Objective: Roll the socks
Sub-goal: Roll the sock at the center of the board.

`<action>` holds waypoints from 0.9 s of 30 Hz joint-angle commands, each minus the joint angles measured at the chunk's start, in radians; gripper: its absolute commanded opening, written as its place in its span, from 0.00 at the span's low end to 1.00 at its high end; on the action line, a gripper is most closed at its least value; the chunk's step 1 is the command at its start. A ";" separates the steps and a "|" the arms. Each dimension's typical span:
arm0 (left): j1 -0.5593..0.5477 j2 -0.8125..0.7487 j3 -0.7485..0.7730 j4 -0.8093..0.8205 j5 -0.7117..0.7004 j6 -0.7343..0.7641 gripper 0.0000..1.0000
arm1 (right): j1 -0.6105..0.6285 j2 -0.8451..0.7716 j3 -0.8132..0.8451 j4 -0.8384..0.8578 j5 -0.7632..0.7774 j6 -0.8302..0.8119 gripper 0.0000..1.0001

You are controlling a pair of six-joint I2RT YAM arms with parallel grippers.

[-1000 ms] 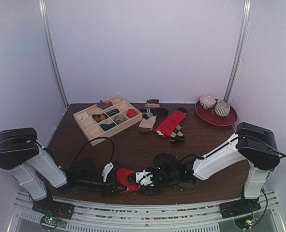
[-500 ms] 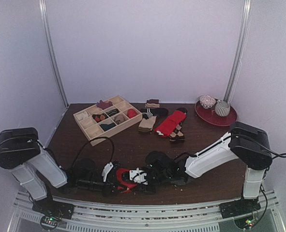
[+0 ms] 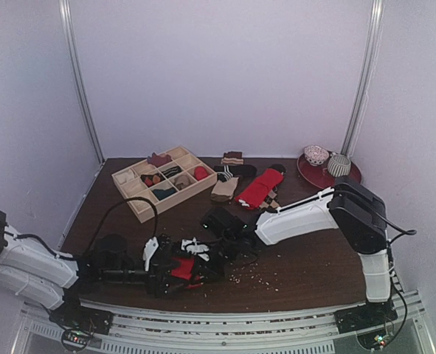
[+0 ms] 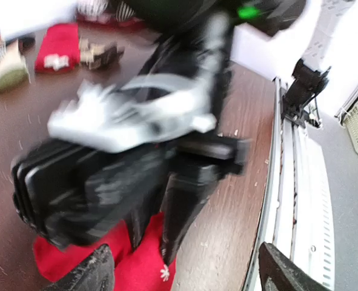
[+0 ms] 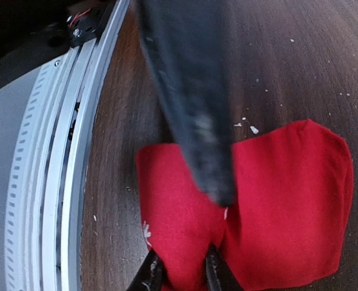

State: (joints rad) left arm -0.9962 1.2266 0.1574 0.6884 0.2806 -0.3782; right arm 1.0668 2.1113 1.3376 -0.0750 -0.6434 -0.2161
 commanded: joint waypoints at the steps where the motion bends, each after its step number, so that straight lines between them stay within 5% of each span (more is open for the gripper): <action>1: -0.004 -0.076 -0.038 -0.025 -0.053 0.143 0.81 | -0.052 0.107 0.049 -0.374 -0.041 0.093 0.20; 13: -0.005 0.191 -0.033 0.224 -0.030 0.200 0.76 | -0.078 0.175 0.136 -0.467 -0.040 0.181 0.20; 22: -0.005 0.280 0.031 0.236 -0.011 0.267 0.75 | -0.083 0.204 0.130 -0.474 -0.072 0.193 0.20; 27: -0.005 0.361 0.053 0.257 0.013 0.267 0.63 | -0.086 0.210 0.132 -0.475 -0.077 0.191 0.20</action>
State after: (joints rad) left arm -0.9966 1.5322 0.1761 0.8761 0.2512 -0.1421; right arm 0.9829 2.2223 1.5204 -0.3721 -0.8436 -0.0368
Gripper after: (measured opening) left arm 0.700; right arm 0.204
